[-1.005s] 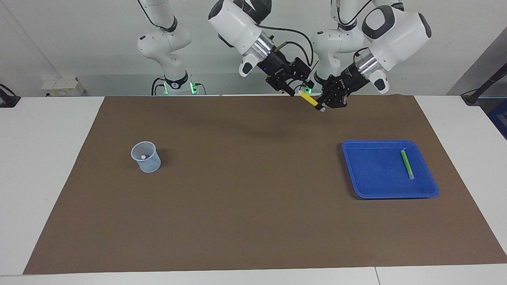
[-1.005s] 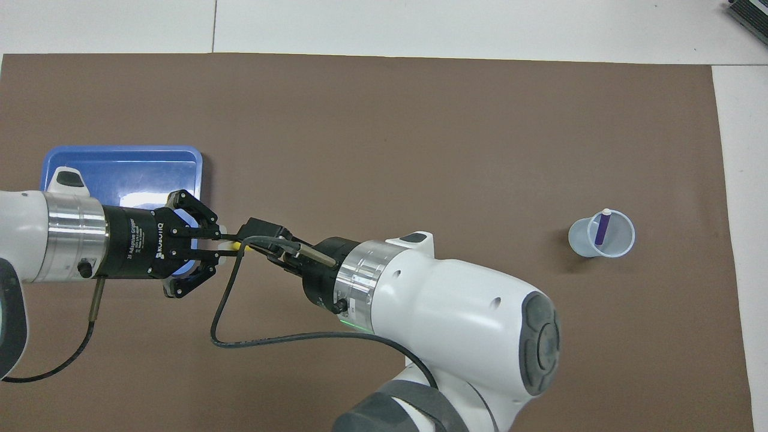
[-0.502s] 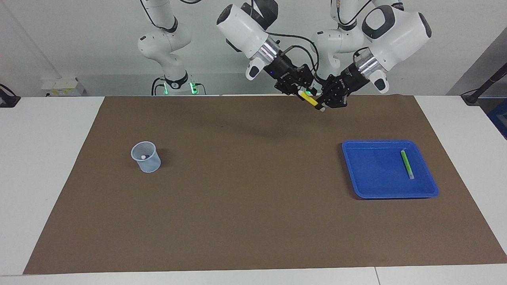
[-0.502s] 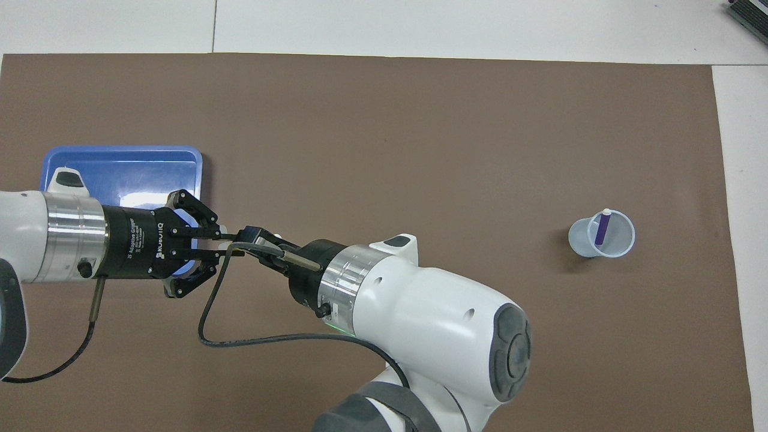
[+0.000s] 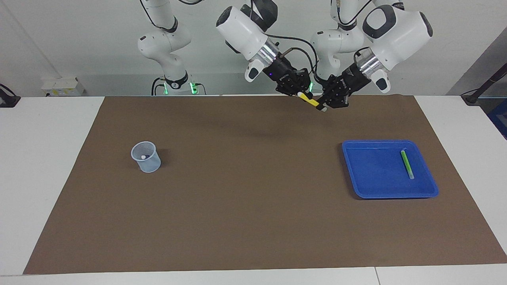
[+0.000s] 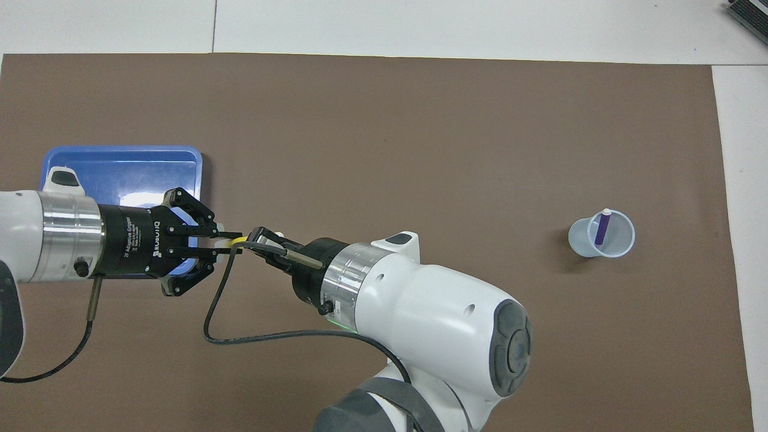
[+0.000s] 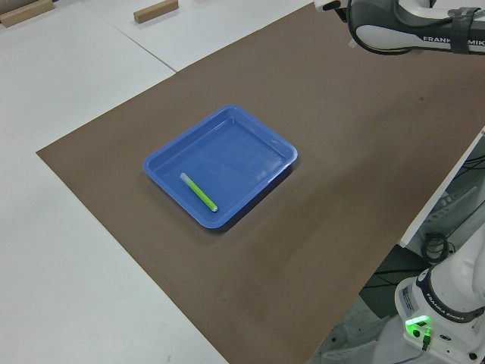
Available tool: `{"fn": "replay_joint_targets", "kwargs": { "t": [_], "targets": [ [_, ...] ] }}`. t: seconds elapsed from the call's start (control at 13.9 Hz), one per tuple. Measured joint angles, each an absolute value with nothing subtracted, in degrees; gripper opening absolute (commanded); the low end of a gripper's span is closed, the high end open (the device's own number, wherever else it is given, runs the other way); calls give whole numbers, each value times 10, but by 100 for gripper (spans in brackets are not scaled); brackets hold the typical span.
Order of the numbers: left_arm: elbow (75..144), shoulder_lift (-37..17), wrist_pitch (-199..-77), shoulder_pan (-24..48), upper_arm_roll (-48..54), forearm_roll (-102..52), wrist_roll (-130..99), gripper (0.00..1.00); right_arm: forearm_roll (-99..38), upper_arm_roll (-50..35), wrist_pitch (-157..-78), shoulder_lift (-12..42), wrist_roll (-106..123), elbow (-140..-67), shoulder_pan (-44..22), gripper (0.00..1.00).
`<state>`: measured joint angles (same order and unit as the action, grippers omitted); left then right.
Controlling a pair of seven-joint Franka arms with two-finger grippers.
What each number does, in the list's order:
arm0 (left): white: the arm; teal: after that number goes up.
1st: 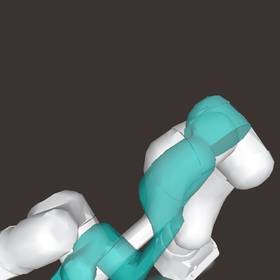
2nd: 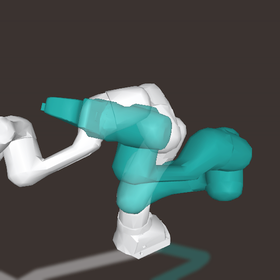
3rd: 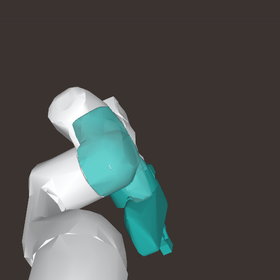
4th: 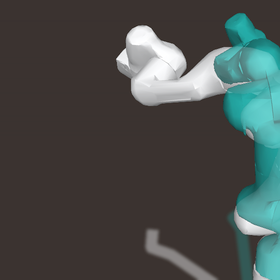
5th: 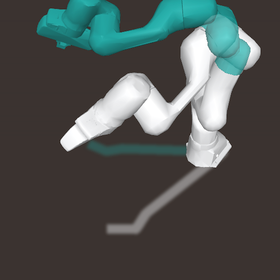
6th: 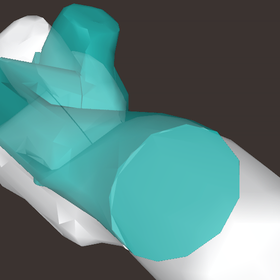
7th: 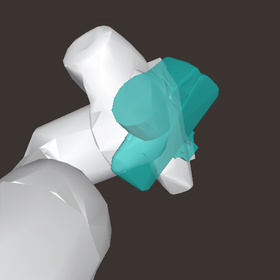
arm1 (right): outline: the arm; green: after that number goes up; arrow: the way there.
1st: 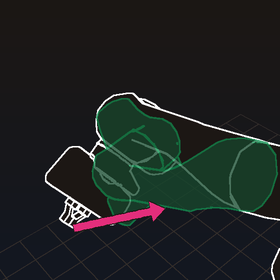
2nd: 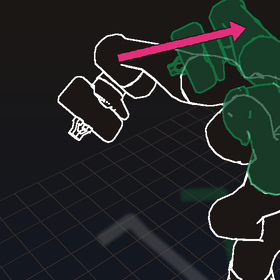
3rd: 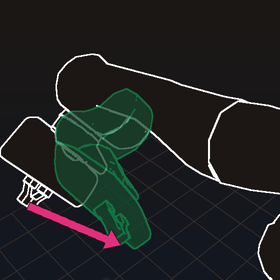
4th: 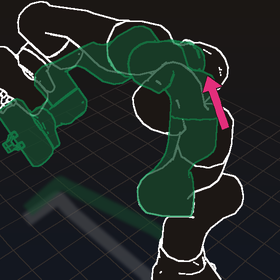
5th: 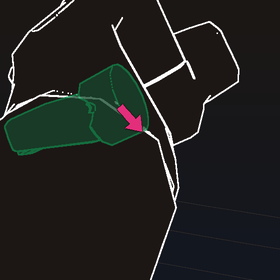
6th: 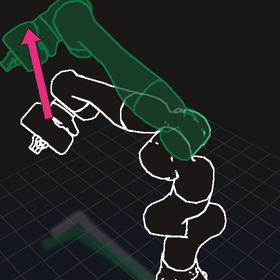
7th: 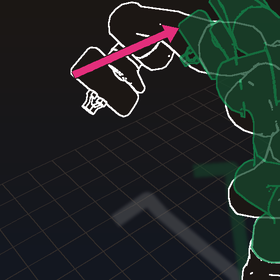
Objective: Transfer and insert pens with both arms
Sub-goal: 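Grasp the yellow pen with the right gripper and open the left gripper, then carry the yellow pen to the cup while the left gripper withdraws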
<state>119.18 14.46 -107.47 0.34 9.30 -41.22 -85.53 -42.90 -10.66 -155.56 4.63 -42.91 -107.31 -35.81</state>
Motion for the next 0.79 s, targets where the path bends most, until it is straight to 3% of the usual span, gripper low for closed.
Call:
{"fn": "replay_joint_targets", "kwargs": {
  "t": [0.14, 0.29, 0.79],
  "targets": [
    [1192, 145, -1076, 3, 93, -412, -855, 65, -429, -107, -1556, 46, -429, -1073, -358, 0],
    [1192, 145, -1076, 4, 94, -413, -855, 77, -429, -106, -1556, 47, -429, -1073, -356, 0],
    [1192, 146, -1082, 4, 94, -413, -858, 75, -429, -104, -1550, 47, -424, -1073, -351, 0]
  ]
}}
